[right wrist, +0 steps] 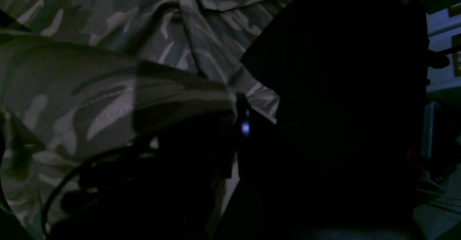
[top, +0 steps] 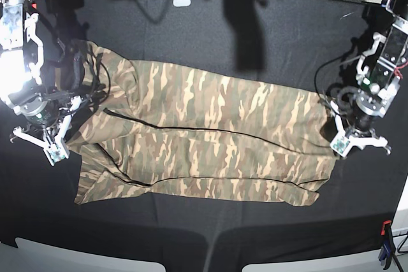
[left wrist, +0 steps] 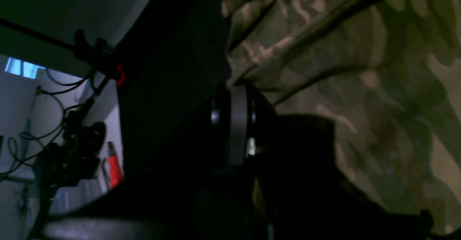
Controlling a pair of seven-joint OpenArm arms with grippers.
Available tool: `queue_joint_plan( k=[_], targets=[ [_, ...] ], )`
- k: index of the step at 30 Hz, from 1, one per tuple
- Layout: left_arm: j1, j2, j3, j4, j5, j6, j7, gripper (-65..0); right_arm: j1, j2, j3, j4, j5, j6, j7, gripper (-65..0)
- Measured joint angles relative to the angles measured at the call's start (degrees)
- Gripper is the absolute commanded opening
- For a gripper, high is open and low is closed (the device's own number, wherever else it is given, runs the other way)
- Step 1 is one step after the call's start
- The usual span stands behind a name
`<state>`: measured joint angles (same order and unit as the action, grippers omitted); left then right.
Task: Layout the t-shirt on the table in an organized manner, then fold the t-shirt properly
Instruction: 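Lower the folded edges onto the shirt and open both grippers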
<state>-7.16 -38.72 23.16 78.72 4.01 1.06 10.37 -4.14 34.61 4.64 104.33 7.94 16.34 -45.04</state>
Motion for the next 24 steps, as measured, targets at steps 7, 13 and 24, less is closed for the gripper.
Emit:
queue_joint_plan(
  k=[7,13,24],
  targets=[
    [-0.13,0.00,0.00,0.00,-1.68,0.07,0.09,-54.3,0.00,0.00,0.00,0.00,-0.68,-0.04,0.00,-46.8],
    [-0.15,0.00,0.00,0.00,-2.10,0.22,1.05,-35.7,0.00,0.00,0.00,0.00,-3.39,-0.13,0.00,-31.6],
    [0.02,4.55,0.00,0.07,-5.09,0.00,13.66,-35.8,-5.31,0.20,0.00,8.81,15.10,19.63,-4.70,-37.6]
  ],
)
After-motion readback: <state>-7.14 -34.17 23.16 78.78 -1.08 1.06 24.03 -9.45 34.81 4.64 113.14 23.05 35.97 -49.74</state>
